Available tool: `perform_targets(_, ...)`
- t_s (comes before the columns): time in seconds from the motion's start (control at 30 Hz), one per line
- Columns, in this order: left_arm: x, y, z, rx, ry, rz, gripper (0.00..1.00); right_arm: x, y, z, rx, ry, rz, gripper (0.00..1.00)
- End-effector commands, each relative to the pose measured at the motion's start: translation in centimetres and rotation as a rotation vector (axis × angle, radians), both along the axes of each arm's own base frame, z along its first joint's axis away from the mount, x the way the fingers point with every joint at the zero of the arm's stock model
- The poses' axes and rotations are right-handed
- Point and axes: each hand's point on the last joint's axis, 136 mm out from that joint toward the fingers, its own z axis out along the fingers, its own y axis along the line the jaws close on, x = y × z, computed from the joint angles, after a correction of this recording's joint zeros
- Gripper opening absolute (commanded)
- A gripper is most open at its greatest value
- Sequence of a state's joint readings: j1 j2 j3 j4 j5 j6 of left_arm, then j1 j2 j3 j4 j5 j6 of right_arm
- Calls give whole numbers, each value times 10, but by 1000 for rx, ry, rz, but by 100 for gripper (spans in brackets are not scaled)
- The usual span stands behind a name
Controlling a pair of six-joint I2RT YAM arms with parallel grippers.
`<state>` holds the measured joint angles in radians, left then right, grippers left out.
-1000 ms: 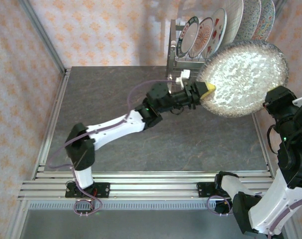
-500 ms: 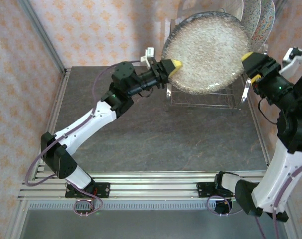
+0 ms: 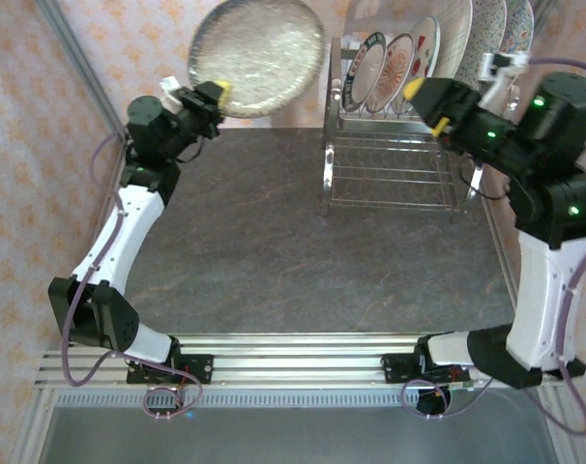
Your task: Unload the plates from the dish rack
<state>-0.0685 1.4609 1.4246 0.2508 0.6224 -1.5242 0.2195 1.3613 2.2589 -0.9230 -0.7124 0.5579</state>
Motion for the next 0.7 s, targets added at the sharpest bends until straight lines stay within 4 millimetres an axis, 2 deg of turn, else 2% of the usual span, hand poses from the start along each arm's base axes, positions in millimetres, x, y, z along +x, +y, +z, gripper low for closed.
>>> perform_targets(0.0,-64,34,121,-52,-418,56,0,20,26,5,-88,-106,-14,62)
perform_targets(0.2,-44,87,98,-15,-378,211,0,43,105,-10,-167,-192,116,65)
perform_targets(0.23,-42,95,91,-5,-363,234,0,43,117,-12,-180,-213,138,70)
perform_targets(0.37,-36,120,57,41,-289,311,0,44,155,-27,-250,-307,189,73)
perform_targets(0.5,-30,131,9,79,-207,342,0,47,171,-41,-231,-354,215,74)
perform_targets(0.67,-21,130,-47,129,-126,332,0,44,167,-67,-269,-414,205,76)
